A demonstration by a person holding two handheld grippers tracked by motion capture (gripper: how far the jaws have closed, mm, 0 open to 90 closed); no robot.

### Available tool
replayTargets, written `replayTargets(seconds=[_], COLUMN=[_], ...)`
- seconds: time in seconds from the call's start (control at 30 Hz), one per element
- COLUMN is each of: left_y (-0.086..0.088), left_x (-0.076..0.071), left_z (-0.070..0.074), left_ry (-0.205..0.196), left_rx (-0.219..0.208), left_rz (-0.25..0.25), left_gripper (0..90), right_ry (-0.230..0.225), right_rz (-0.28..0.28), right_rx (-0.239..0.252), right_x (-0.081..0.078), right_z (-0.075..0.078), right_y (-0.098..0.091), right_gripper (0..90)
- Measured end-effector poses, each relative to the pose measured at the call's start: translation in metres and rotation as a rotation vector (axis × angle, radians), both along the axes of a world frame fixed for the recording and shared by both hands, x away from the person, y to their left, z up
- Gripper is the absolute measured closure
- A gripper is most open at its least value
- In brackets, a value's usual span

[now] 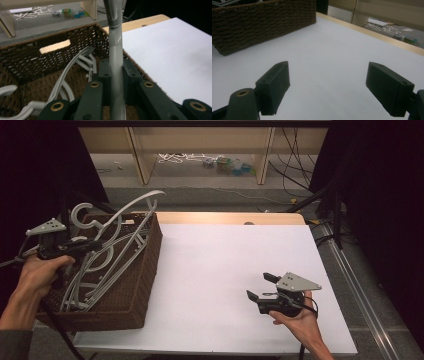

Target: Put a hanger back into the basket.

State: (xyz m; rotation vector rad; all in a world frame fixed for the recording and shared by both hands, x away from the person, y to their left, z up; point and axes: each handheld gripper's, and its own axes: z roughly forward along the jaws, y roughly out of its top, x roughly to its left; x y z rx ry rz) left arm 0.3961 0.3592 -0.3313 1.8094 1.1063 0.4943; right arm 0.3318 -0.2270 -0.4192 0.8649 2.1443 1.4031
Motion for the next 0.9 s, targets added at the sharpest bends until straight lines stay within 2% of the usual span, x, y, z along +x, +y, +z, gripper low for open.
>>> replayTargets(seconds=[0.1, 0.33, 0.47, 0.7, 0.73, 0.87, 0.9], left_y=[0.007, 0.022, 0.028, 0.033, 0.033, 0.033, 0.032], left_x=[-0.002, -0.005, -0.007, -0.009, -0.009, -0.008, -0.007], left_z=[-0.006, -0.021, -0.029, -0.04, -0.041, -0.046, -0.048], left_ry=[0.011, 0.032, 0.049, 0.068, 0.074, 0.093, 0.095], left_rx=[0.016, 0.015, 0.031, 0.038, 0.043, 0.077, 0.069], left_rz=[0.011, 0.035, 0.052, 0.05, 0.045, 0.039, 0.044], left_gripper=[79.6, 79.6, 79.6, 79.5, 79.5, 79.5, 79.5], right_ry=[0.006, 0.007, 0.005, -0.001, 0.012, 0.004, 0.005], right_rz=[0.001, 0.006, 0.007, 0.0, 0.005, 0.003, 0.002], right_rx=[-0.009, -0.011, -0.007, -0.009, -0.015, -0.013, -0.013], right_x=[0.0, 0.0, 0.0, 0.001, 0.001, 0.0, 0.001], right_z=[0.0, -0.001, -0.001, -0.002, -0.001, -0.002, -0.001], right_y=[0.0, 0.0, 0.001, 0.001, 0.001, 0.001, 0.001], right_gripper=[20.1, 20.1, 20.1, 20.0, 20.0, 20.0, 19.9])
